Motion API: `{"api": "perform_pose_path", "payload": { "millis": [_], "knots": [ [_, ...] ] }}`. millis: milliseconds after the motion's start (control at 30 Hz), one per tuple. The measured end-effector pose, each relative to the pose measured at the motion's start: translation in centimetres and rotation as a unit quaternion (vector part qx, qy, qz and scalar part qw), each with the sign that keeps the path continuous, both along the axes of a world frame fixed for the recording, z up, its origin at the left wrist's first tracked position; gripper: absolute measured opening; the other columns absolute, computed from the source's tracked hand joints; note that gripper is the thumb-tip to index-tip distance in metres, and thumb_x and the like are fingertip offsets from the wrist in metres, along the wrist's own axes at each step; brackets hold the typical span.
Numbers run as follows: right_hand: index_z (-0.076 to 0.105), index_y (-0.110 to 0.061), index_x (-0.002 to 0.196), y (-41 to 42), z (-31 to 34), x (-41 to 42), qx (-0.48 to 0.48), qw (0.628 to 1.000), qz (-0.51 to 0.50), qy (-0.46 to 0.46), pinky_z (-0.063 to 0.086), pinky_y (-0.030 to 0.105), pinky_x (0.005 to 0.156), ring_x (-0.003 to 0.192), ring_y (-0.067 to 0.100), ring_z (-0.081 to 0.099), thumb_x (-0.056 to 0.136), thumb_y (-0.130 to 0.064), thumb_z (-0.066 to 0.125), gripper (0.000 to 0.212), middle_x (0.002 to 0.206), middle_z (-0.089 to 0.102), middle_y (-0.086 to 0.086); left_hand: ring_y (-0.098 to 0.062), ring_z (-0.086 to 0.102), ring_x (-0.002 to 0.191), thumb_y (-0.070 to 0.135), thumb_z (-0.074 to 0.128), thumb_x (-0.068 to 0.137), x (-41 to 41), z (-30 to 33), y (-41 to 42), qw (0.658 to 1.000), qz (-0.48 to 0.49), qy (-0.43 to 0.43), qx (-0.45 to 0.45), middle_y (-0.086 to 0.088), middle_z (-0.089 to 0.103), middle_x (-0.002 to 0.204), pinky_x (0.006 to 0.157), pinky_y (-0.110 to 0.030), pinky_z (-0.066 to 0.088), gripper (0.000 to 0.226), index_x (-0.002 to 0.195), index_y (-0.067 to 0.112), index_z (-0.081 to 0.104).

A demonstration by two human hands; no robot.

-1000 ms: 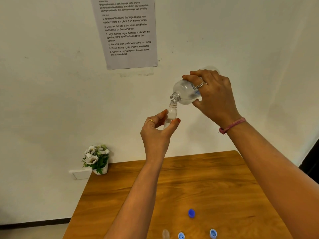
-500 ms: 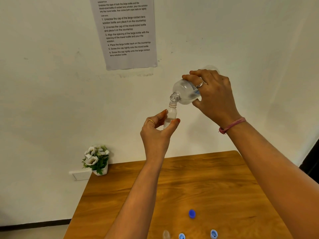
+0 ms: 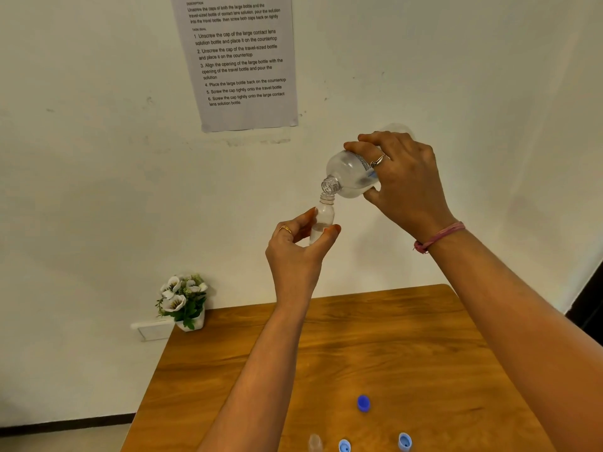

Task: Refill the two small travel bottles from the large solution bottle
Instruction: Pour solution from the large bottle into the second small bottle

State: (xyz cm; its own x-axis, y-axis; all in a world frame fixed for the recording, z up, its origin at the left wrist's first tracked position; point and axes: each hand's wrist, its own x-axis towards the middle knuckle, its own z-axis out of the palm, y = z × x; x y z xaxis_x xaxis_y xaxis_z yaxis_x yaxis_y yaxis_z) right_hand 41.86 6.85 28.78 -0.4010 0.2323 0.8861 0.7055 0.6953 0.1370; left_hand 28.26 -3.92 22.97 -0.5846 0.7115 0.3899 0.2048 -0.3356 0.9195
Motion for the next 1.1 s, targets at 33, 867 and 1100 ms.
{"api": "perform_pose_path", "payload": {
  "millis": [33,867,1100],
  "knots": [
    [0.058,-0.017,0.123,0.0,0.0,0.0,0.000,1.000,0.001,0.000,0.044,0.049,0.086,0.110,0.033,0.057,0.068,-0.011,0.081,0.060,0.120,0.061,0.011,-0.007,0.063,0.094,0.023,0.081,0.072,0.0,0.0,0.0,1.000,0.000,0.000,0.000,0.002,0.068,0.105,0.065,0.002,0.041,0.041,0.111,0.020,0.068],
    [0.059,-0.017,0.123,-1.1,0.2,-0.2,0.000,1.000,-0.004,0.001,0.043,0.047,0.085,0.111,0.033,0.057,0.069,-0.009,0.079,0.058,0.120,0.061,0.010,-0.008,0.063,0.094,0.022,0.081,0.073,-0.2,0.2,-0.8,1.000,-0.003,-0.006,0.002,0.001,0.068,0.105,0.066,0.001,0.043,0.040,0.111,0.019,0.068],
    [0.058,-0.017,0.123,-1.3,0.2,-0.2,-0.003,1.000,-0.004,0.000,0.043,0.049,0.085,0.111,0.033,0.056,0.068,-0.009,0.079,0.059,0.121,0.061,0.010,-0.008,0.062,0.094,0.022,0.080,0.073,-0.3,0.1,-0.9,1.000,-0.004,-0.007,0.003,0.001,0.068,0.105,0.067,0.001,0.044,0.041,0.111,0.019,0.068]
  ]
}}
